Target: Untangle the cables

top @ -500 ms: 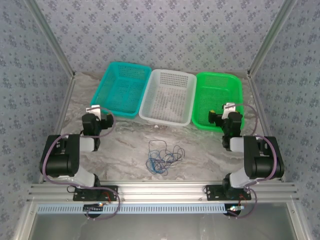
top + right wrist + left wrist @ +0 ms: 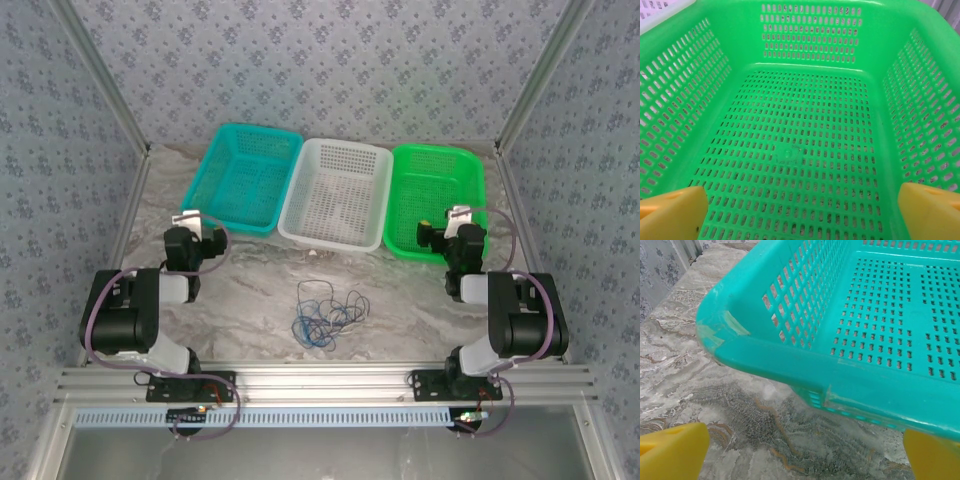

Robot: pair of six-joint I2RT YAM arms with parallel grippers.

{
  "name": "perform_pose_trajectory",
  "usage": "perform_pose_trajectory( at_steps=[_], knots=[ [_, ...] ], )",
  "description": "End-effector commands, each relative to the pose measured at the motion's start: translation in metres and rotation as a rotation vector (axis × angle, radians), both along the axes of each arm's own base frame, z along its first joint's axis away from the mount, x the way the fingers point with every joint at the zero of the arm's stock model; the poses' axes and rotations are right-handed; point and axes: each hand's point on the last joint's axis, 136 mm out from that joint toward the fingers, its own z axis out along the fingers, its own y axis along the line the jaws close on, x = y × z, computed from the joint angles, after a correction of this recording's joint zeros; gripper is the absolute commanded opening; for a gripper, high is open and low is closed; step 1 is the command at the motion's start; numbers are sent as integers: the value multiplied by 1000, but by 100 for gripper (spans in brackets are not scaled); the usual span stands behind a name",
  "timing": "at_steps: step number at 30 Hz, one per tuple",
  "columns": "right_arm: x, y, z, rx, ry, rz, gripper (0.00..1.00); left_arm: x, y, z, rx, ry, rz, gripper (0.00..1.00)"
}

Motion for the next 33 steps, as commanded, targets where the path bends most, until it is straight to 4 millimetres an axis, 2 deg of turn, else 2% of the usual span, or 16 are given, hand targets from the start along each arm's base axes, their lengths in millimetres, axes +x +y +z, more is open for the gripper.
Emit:
perform_pose_trajectory(
  at_steps=[1,12,15,16,18,20,23,27,30,33],
  knots=[
    [-2,-4,-16,16,65,-7,100,7,0,9,-24,-23,-4,99],
    [-2,-4,-16,14,63,-9,100,7,1,10,-26,-30,-4,100],
    [-3,-3,-12,9,50,-10,98,10,3,27,-25,36,21,99],
    [-2,-4,-9,7,65,-13,97,8,9,37,-40,75,68,100],
    [1,-1,2,23,133,0,95,2,7,59,-77,56,96,99],
    [1,13,14,68,195,61,92,-8,-2,83,-106,-20,107,99],
    [-6,39,35,60,211,128,97,-23,-11,95,-130,-23,131,99],
    [-21,62,56,-11,233,157,97,-42,-22,91,-161,30,141,100],
    [-34,76,66,28,261,185,97,-55,-38,84,-193,56,88,100],
    [-52,97,71,87,275,233,95,-62,-56,85,-195,59,25,100]
  ],
)
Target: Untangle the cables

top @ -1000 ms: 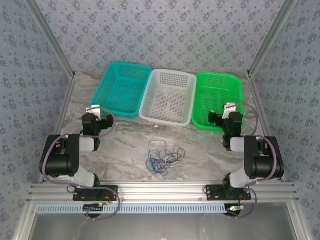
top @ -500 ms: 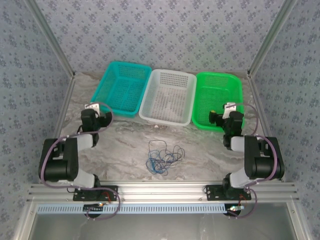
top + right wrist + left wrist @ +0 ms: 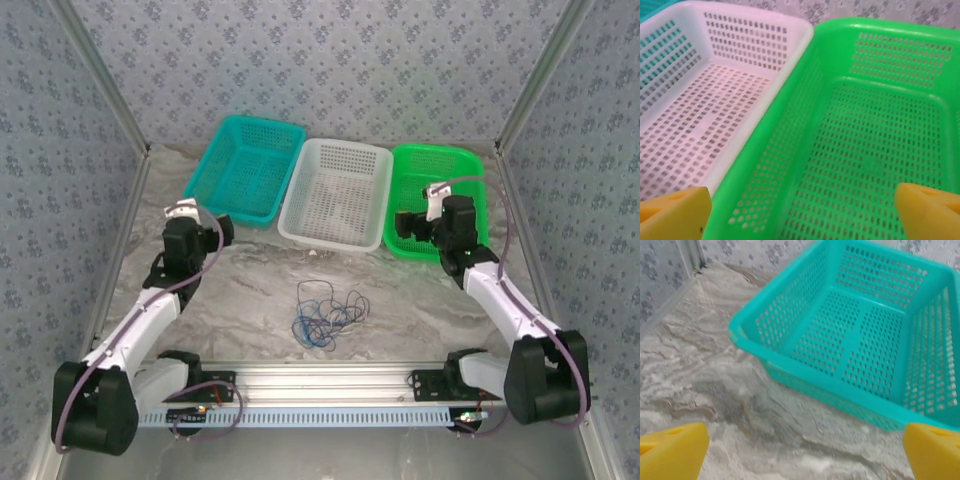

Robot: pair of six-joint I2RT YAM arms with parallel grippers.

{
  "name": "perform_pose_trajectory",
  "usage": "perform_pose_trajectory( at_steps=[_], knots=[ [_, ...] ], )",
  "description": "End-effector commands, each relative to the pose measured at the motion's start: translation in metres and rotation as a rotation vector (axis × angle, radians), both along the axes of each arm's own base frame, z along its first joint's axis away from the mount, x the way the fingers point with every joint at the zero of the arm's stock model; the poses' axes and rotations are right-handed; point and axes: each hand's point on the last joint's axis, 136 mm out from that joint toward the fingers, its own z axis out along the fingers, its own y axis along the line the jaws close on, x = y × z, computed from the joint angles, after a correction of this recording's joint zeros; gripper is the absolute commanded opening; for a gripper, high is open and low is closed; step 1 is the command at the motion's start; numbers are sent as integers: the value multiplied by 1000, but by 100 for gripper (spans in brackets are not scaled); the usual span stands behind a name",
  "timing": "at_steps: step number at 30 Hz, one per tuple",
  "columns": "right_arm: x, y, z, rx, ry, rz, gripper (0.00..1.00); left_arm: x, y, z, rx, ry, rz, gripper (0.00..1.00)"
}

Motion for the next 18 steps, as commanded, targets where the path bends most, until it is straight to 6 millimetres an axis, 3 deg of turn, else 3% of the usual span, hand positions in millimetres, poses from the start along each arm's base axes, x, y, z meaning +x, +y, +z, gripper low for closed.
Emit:
perform_pose_trajectory(
  at_steps=[1,6,12,15,18],
  knots=[
    [-31,16,-14,51,129,21,94,-14,-15,-8,-7,46,-44,99],
    [-56,37,-29,74,205,21,93,-4,-40,7,65,46,-142,99],
    [-52,35,-39,123,257,-95,91,36,-58,27,122,90,-194,99],
    [-45,39,-41,143,257,-108,92,60,-65,21,172,162,-218,100],
    [-38,49,-45,156,304,-92,92,77,-74,3,200,229,-249,96]
  ],
)
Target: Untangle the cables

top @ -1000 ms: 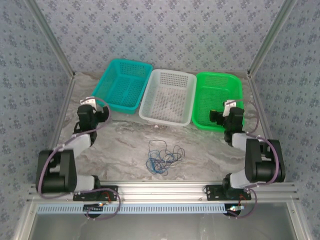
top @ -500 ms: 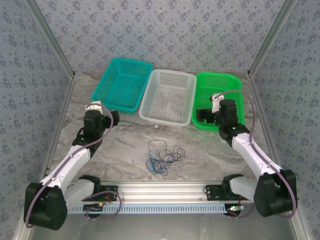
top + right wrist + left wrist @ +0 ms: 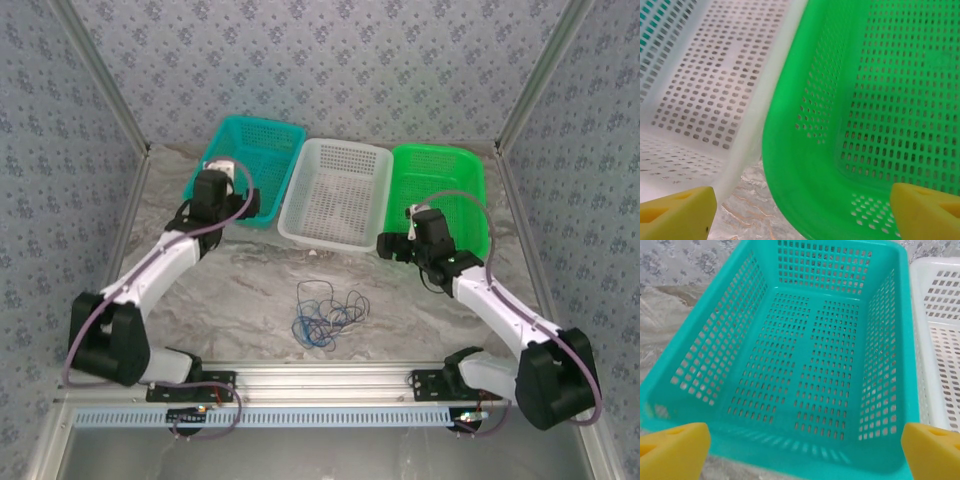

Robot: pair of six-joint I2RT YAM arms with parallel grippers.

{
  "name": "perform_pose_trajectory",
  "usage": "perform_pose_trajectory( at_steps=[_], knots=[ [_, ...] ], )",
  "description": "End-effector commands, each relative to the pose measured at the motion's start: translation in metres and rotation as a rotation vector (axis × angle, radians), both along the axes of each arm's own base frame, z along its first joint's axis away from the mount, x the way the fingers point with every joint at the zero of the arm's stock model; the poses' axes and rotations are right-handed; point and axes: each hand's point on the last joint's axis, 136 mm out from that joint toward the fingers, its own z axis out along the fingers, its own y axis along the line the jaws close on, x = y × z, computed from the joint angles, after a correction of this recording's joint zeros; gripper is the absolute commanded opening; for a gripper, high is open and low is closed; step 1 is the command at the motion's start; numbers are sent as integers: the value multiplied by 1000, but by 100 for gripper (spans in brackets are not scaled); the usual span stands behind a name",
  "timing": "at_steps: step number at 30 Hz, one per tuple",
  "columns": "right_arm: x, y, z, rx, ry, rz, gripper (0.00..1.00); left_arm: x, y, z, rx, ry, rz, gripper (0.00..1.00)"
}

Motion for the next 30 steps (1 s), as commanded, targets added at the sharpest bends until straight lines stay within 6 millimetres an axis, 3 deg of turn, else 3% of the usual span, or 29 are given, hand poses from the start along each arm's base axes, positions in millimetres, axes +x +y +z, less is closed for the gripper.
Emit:
perform_pose_trajectory(
  at_steps=[1,7,12,15,20,24,30],
  knots=[
    [9,9,3,28,38,-27,91,4,-11,-31,60,120,-71,95],
    [17,21,-6,9,54,-19,92,14,-25,-57,45,183,-130,93],
    [21,21,-11,-15,71,-29,92,9,-45,-72,-23,253,-215,83],
    [22,19,-11,-23,70,-32,93,-3,-63,-77,-95,292,-280,77],
    [23,15,-13,-28,75,-40,94,-30,-87,-80,-146,325,-336,77],
    [26,15,-15,-21,86,-35,94,-48,-94,-88,-154,355,-353,77],
    [32,8,-11,-47,89,-37,94,-72,-103,-82,-208,377,-347,76]
  ],
)
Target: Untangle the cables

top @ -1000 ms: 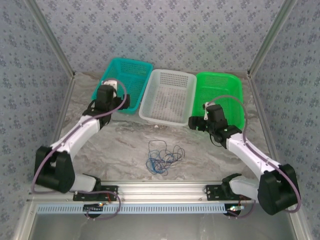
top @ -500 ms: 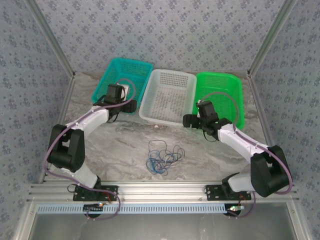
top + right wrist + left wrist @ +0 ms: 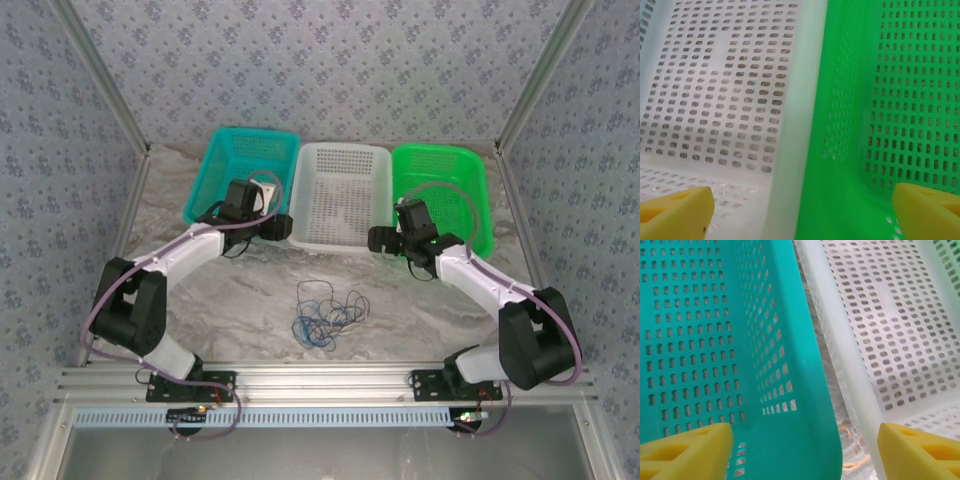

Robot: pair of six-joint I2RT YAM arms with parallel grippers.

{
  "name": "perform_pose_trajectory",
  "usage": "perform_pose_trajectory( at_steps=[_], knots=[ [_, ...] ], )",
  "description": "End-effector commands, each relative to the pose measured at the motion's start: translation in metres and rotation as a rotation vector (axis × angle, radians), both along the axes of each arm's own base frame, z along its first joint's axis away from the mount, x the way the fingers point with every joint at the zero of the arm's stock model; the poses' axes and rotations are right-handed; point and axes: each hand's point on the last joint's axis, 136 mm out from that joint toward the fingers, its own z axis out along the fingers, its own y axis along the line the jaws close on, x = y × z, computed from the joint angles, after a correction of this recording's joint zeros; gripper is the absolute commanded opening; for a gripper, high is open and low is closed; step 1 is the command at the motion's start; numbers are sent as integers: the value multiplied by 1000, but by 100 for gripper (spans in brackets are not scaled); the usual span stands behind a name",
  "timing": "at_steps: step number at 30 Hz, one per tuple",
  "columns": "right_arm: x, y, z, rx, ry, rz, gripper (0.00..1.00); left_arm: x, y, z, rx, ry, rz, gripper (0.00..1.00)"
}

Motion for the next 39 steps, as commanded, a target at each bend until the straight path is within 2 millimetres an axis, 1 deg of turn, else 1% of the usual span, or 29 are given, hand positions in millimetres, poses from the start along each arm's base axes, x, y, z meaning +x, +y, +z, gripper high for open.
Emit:
perform_pose_trajectory(
  at_steps=[1,5,7,9,11,12,14,16,18,20,22,24,26,30,33,35,37,39],
  knots=[
    [7,-3,11,-20,-4,5,94,-27,-3,-2,-39,78,15,76],
    [3,-6,24,-56,-33,31,97,-39,-1,5,-72,78,52,78],
    [-4,-6,35,-59,-68,54,96,-44,4,13,-47,47,78,81],
    [-20,1,42,-40,-88,108,94,-49,9,24,-5,-6,88,85],
    [-40,9,43,-21,-82,162,90,-57,12,35,15,-60,83,88],
    [-52,13,41,-18,-67,184,87,-62,12,40,13,-87,70,89],
    [-78,19,33,-20,-23,227,84,-72,11,44,1,-120,50,91],
    [-103,25,23,-13,9,269,83,-81,12,43,-19,-131,38,93],
    [-126,34,12,20,36,307,82,-90,8,41,-41,-140,9,95],
    [-142,43,0,66,58,331,80,-96,1,39,-56,-146,-28,97],
    [-152,52,-11,96,72,357,80,-100,-7,39,-61,-149,-67,99],
    [-158,55,-22,78,85,363,80,-103,-17,40,-61,-159,-110,99],
    [-157,54,-30,32,85,353,80,-105,-25,43,-72,-169,-135,99],
    [-150,66,-39,28,72,366,78,-106,-37,43,-111,-168,-157,100],
    [-143,77,-43,35,57,370,72,-108,-43,40,-127,-152,-172,99],
    [-138,79,-49,27,57,357,66,-110,-45,39,-134,-145,-179,99],
    [-134,77,-58,-6,72,338,52,-111,-45,42,-140,-152,-180,99],
    [-131,77,-59,-25,67,327,37,-111,-45,45,-144,-161,-182,100]
  ],
)
